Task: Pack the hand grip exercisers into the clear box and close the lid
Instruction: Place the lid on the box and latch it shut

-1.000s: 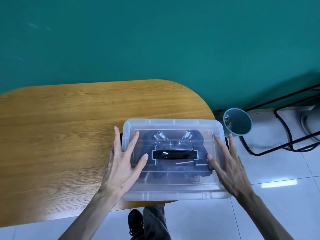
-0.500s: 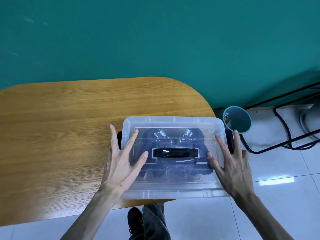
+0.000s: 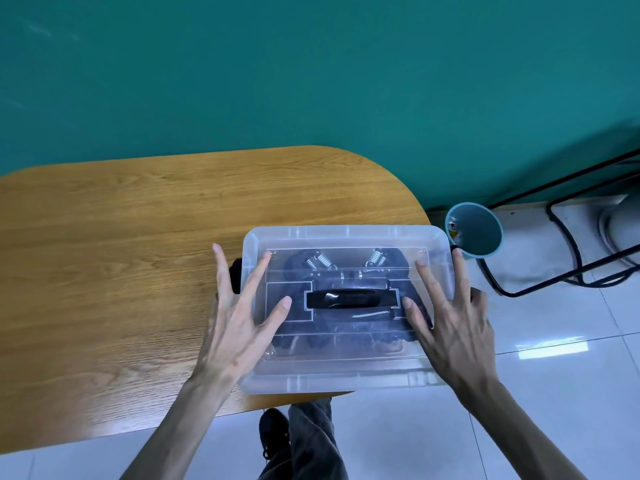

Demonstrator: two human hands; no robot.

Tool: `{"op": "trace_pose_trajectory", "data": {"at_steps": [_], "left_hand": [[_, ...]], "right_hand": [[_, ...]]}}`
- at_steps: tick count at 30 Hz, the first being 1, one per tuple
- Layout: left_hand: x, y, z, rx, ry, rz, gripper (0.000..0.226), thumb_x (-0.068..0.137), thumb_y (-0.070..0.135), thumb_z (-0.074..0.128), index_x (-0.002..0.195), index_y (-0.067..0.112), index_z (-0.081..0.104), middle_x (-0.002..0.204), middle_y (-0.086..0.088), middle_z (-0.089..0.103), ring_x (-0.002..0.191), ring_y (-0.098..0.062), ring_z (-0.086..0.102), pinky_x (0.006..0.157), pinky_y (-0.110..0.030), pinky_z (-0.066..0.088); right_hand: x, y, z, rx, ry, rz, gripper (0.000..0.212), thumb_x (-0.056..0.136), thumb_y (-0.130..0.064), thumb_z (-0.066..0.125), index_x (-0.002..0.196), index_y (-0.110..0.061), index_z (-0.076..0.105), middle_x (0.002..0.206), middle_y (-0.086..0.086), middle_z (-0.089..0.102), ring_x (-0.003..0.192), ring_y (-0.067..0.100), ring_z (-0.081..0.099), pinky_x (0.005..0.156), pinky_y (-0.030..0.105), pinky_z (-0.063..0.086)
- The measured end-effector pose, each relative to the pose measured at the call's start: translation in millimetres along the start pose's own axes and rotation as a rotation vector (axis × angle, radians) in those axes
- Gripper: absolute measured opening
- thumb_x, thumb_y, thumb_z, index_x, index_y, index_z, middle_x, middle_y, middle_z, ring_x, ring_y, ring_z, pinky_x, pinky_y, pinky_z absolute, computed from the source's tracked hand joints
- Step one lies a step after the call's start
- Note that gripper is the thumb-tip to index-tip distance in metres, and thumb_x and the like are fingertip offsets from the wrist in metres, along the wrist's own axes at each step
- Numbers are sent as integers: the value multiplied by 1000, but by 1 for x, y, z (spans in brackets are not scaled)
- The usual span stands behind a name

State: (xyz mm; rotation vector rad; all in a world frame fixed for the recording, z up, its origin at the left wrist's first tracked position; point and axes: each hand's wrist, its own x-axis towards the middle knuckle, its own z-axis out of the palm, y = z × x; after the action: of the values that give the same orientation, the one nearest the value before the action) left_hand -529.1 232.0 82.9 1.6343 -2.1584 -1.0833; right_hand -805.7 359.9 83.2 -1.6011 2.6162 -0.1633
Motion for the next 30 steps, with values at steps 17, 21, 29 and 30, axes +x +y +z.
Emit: {"op": "trace_pose_trajectory", "data": {"at_steps": [17, 21, 29, 30], "left_hand": [[-19, 32, 36, 586, 139, -51, 78, 91, 81, 25, 158, 43, 15, 165, -8, -26, 116, -50, 43, 76, -49, 48], [-16, 35, 42, 628, 132, -89, 81, 88, 83, 17, 159, 44, 13, 167, -8, -21, 128, -57, 34, 77, -51, 46], [-16, 37, 42, 645, 126, -87, 74, 93, 76, 15, 159, 42, 15, 167, -10, -20, 125, -58, 36, 77, -53, 45], [-17, 38, 42, 645, 129, -87, 74, 93, 75, 15, 159, 42, 15, 167, -10, -20, 125, -59, 36, 77, -54, 45]], "right_hand": [[-3, -25, 12, -96, 22, 171, 62, 97, -62, 32, 155, -39, 29, 168, 10, 6, 105, 43, 44, 78, 51, 44], [-2, -27, 12, -97, 4, 200, 72, 91, -73, 32, 154, -39, 29, 167, 10, 6, 109, 43, 41, 82, 52, 41], [-4, -27, 13, -110, -6, 196, 67, 95, -70, 29, 155, -43, 24, 168, 10, 4, 113, 46, 41, 85, 53, 41], [-4, -27, 13, -110, -8, 198, 67, 95, -70, 30, 155, -43, 24, 168, 9, 4, 113, 46, 41, 85, 53, 41]]}}
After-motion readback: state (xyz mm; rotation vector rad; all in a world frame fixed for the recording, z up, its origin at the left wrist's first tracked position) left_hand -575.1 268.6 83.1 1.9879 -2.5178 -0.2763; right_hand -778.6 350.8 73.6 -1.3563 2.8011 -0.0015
